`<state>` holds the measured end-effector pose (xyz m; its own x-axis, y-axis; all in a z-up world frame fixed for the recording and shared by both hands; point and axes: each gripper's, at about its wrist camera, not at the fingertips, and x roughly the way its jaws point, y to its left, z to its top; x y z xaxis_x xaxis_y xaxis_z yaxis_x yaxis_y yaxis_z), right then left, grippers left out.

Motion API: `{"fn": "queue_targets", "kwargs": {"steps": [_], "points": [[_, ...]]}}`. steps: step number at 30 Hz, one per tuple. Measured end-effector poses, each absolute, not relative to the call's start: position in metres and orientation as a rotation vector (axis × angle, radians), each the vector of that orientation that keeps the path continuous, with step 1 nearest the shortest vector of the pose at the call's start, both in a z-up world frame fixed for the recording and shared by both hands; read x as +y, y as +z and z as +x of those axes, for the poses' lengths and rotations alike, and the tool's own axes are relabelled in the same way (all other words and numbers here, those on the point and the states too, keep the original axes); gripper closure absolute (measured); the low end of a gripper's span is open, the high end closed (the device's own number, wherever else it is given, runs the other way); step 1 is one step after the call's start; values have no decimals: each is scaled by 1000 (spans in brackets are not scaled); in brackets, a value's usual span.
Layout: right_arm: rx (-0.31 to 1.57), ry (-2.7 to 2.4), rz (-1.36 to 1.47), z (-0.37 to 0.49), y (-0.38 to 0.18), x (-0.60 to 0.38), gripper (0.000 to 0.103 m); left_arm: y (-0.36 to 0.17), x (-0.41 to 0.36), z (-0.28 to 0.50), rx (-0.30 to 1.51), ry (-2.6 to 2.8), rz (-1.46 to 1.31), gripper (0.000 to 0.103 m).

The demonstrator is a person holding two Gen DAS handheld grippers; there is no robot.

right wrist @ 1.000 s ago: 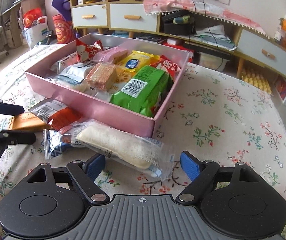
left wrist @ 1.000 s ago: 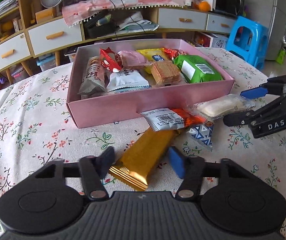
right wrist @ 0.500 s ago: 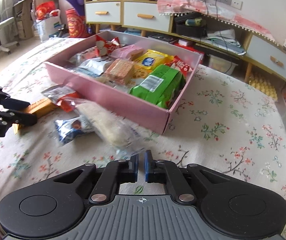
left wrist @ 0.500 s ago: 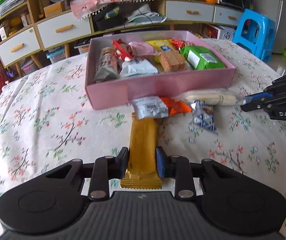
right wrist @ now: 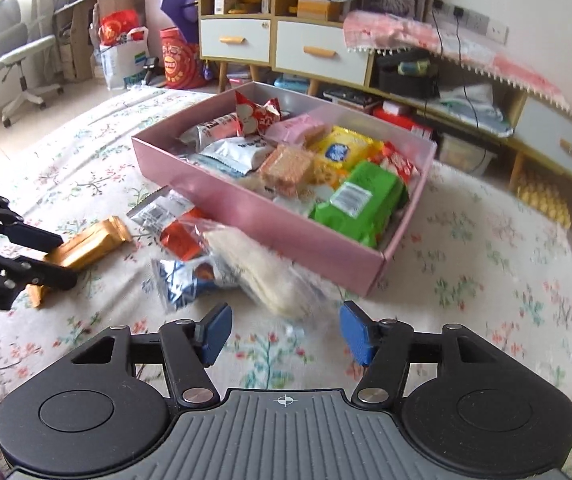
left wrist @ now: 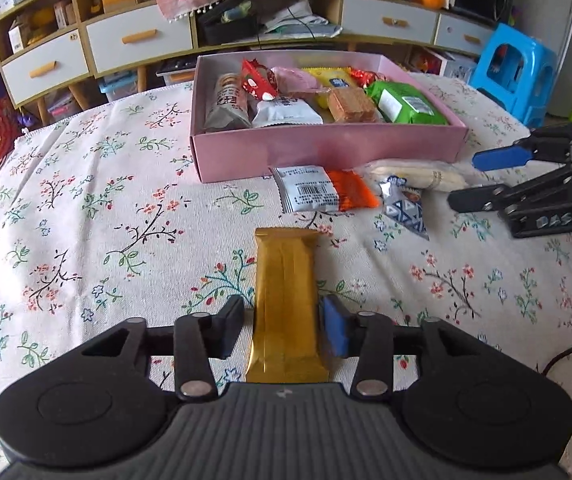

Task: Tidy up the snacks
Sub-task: 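Grasp the gold wrapped bar with the left gripper while the right gripper grasps the white bread packet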

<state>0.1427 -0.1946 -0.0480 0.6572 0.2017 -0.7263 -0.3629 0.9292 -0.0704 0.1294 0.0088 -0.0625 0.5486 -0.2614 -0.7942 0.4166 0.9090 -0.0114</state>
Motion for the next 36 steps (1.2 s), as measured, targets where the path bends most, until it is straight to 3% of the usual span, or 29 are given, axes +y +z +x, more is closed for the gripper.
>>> {"fn": "queue_targets", "kwargs": {"steps": [2,3,4,7,16,21,22,29,31,33,36], "points": [[793,310,-251,147,-53,-188,46,-63,8,131,908,-401,172,60],[795,307,-262,148,-55,-186,52,-63,8,132,908,-398,169,60],[799,300,-275,150,-56,-184,68,-63,8,132,909,-395,167,61],[811,283,-272,150,-54,-187,79,-63,8,131,916,-381,159,63],[1078,262,304,144,-40,-250,89,-61,12,125,953,-403,136,70],[1157,199,620,138,-54,-294,89,-60,14,122,963,-396,113,70],[1143,181,622,137,-53,-298,82,-60,14,121,963,-394,110,70],[1058,90,442,126,-40,-298,71,-61,11,116,954,-378,96,58],[1013,99,351,124,-35,-291,53,-62,10,115,946,-370,91,56],[965,110,241,123,-33,-280,47,-63,5,112,929,-362,115,54],[918,163,79,121,-36,-260,47,-66,-2,106,896,-353,164,54]]}}
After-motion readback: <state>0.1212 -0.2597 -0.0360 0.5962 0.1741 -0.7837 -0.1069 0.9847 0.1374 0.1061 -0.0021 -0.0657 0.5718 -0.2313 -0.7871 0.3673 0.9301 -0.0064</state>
